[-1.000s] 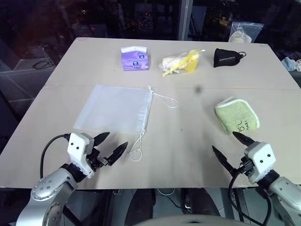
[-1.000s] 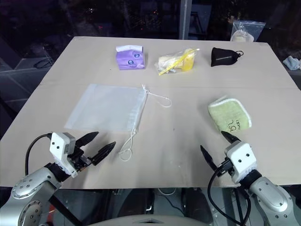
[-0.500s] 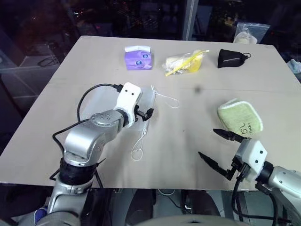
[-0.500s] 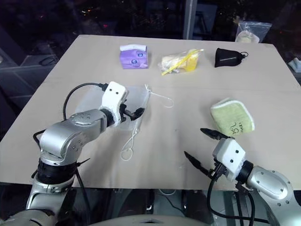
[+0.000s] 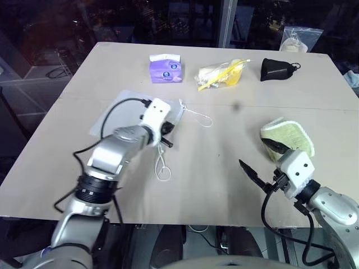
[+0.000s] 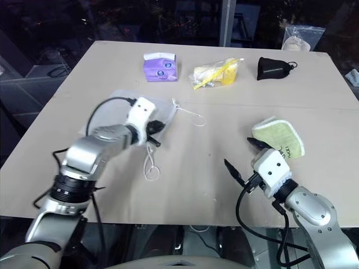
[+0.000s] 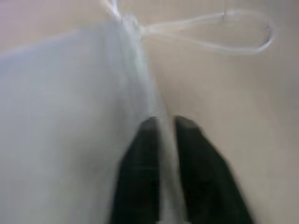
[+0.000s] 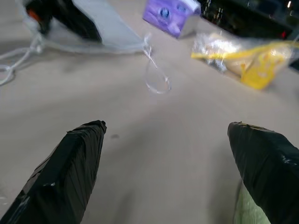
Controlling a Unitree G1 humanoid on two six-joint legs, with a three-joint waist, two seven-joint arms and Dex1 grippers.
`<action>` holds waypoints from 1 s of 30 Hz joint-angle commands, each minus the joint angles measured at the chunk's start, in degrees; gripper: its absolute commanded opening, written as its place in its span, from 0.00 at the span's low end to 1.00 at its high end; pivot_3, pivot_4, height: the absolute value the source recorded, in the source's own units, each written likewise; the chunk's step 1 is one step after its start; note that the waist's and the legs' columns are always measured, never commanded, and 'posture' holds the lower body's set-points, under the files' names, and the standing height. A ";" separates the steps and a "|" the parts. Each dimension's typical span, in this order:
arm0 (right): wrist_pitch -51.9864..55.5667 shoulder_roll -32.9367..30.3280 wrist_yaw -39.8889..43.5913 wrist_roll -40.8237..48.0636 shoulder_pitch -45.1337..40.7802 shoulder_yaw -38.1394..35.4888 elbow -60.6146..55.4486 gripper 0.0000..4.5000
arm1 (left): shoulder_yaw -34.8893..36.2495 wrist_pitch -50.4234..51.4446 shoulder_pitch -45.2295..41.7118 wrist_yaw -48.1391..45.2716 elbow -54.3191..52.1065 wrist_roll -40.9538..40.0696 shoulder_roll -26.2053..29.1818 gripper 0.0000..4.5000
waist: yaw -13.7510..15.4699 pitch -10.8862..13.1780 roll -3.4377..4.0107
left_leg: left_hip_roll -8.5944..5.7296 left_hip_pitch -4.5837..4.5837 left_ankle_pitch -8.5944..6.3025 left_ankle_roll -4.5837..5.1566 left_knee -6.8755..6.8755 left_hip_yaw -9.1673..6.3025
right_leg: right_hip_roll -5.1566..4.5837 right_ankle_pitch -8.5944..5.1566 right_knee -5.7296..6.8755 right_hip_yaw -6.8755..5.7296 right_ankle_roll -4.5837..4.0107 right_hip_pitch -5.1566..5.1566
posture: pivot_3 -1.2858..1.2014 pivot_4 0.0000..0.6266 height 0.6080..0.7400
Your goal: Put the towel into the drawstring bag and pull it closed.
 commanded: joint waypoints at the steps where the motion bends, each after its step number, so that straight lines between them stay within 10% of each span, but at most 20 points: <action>1: 1.45 1.37 -1.64 1.49 -0.53 -1.18 -1.41 1.00 | 4.44 -3.00 -3.07 -16.20 6.11 -5.99 4.78 0.00 | 0.01 0.01 0.02 | -0.01 -0.01 0.00 0.00 0.00 0.00 | 0.00 -0.02 0.00 -0.01 0.03 0.00 | 0.52 0.24 1.00; 9: -0.25 3.14 -3.07 0.77 0.90 -1.65 -0.16 1.00 | 2.83 -10.78 -8.40 -21.81 15.68 -0.84 4.96 0.00 | 0.24 0.01 0.01 | -0.08 -0.07 0.00 0.00 0.05 0.04 | -0.09 -0.10 -0.05 0.00 0.18 0.04 | 0.52 0.24 1.00; 13: -1.57 2.49 -1.51 0.68 2.14 0.52 -1.35 1.00 | 1.27 -7.29 -4.36 -12.32 4.63 2.54 1.04 0.22 | 0.10 0.02 -0.01 | -0.07 -0.14 0.00 0.01 0.10 0.02 | -0.08 -0.10 -0.04 0.00 0.19 0.03 | 0.52 0.24 1.00; 16: -2.75 1.80 0.25 1.36 2.39 1.41 -1.88 1.00 | -0.36 -3.87 -1.51 -3.33 -2.05 6.77 -2.46 0.55 | -0.18 0.02 0.00 | -0.03 -0.07 0.00 0.01 0.07 0.07 | -0.03 -0.09 -0.02 0.10 0.20 0.02 | 0.52 0.24 1.00; 30: -0.08 -1.92 4.37 5.03 -4.29 1.48 -1.94 1.00 | -8.47 -9.58 8.89 18.62 -7.16 28.17 -10.02 0.55 | 0.18 0.02 -0.01 | -0.02 0.02 0.00 0.01 0.11 0.02 | 0.01 -0.09 0.10 0.08 0.20 0.04 | 0.52 0.24 1.00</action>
